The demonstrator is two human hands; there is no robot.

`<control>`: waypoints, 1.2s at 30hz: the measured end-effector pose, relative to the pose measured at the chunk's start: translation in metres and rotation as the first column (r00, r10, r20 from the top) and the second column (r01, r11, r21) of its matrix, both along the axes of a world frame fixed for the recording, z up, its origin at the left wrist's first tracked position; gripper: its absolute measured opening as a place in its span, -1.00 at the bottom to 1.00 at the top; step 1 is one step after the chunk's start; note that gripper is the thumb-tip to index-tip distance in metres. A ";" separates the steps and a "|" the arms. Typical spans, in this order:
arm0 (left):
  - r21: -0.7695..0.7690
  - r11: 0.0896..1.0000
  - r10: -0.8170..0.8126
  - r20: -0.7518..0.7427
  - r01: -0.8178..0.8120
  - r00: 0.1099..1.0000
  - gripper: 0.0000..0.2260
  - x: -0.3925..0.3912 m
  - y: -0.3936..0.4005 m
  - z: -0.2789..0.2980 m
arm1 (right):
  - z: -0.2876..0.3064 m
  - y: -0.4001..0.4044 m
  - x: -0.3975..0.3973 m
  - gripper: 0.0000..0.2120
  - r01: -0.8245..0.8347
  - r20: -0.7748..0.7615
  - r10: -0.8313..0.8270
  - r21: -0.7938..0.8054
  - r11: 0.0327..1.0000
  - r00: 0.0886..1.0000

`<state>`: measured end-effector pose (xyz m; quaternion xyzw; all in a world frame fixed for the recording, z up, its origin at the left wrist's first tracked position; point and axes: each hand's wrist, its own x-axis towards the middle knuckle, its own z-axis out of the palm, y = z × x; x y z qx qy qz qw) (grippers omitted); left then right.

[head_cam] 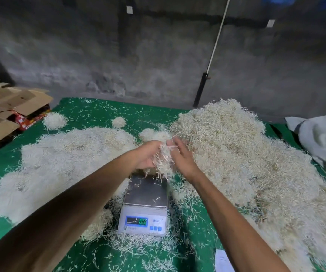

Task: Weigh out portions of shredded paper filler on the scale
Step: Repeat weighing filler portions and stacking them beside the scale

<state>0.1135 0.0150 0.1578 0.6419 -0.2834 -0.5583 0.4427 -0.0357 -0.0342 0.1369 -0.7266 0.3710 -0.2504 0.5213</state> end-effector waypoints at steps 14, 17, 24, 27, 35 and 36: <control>-0.067 0.834 0.440 -0.517 -0.547 0.734 -0.71 -0.021 0.132 -0.107 | -0.087 0.067 0.055 -0.57 0.448 0.116 -0.537 0.420 0.789 0.836; -0.031 0.819 0.485 -0.496 -0.572 0.721 -0.60 -0.025 0.131 -0.120 | -0.105 0.097 0.054 -0.58 0.327 0.089 -0.347 0.180 0.928 0.934; 0.086 0.724 0.689 -0.128 -0.684 0.713 -0.46 0.010 0.120 -0.134 | -0.139 0.122 0.037 -0.50 0.147 -0.089 -0.139 0.092 0.985 0.986; 0.072 0.750 0.661 -0.051 -0.657 0.749 -0.36 0.015 0.108 -0.144 | -0.139 0.103 0.038 -0.56 0.262 -0.047 -0.260 0.062 0.963 0.965; 0.080 0.754 0.656 -0.037 -0.652 0.754 -0.67 0.031 0.075 -0.162 | -0.142 0.046 0.050 -0.60 0.411 -0.116 -0.409 -0.005 0.911 0.905; 0.095 0.764 0.645 -0.111 -0.638 0.756 -0.64 0.035 0.076 -0.166 | -0.148 0.043 0.048 -0.67 0.380 -0.153 -0.375 0.001 0.925 0.914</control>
